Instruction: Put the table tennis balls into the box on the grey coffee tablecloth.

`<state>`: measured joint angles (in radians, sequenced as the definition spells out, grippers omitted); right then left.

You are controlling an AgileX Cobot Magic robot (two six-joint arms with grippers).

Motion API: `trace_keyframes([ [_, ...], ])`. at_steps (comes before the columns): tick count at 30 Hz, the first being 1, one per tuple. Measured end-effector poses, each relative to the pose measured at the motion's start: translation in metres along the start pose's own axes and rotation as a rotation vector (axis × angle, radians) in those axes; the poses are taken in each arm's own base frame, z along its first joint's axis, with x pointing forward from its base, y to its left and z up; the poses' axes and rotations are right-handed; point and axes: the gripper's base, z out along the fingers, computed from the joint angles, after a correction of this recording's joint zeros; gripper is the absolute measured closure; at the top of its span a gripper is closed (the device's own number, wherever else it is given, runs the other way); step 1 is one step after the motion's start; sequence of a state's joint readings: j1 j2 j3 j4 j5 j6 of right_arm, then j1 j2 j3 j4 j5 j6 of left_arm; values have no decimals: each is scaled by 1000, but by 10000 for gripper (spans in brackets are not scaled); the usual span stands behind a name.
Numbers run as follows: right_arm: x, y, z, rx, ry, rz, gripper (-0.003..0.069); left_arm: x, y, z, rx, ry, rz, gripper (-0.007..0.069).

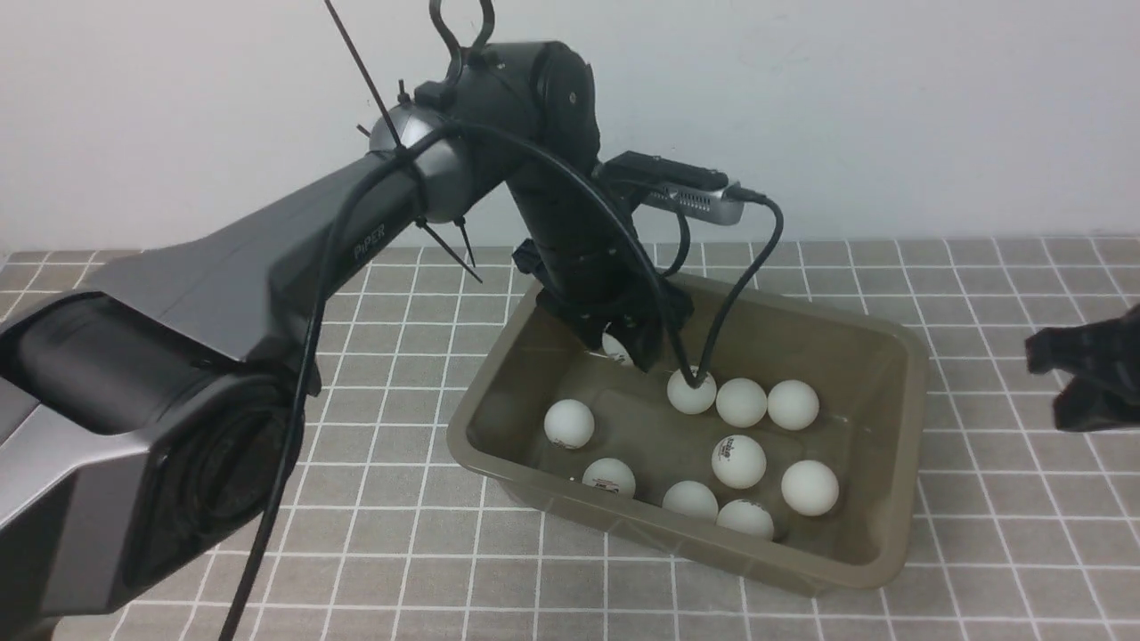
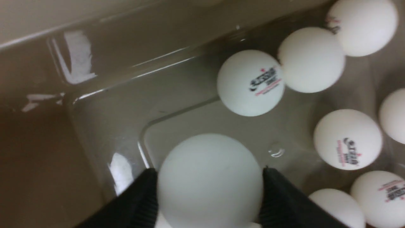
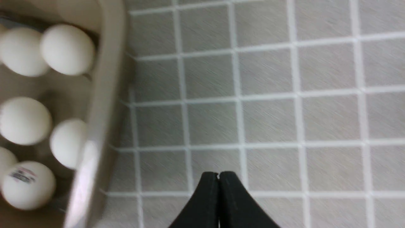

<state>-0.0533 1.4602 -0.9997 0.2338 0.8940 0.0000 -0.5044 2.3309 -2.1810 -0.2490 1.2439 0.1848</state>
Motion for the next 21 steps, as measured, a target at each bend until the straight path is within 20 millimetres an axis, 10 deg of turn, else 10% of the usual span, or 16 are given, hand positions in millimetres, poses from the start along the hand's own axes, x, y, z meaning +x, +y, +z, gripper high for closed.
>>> trace_keyframes([
  [6,-8,9,33,-83,0,5,673,-11,0,-32,-73,-92,-24,92],
  [13,-27,34,86,-117,57,-78,673,-2,6,-142,-165,-300,-81,570],
  [21,-57,68,96,-160,26,-158,673,42,7,-224,-224,-396,-132,629],
])
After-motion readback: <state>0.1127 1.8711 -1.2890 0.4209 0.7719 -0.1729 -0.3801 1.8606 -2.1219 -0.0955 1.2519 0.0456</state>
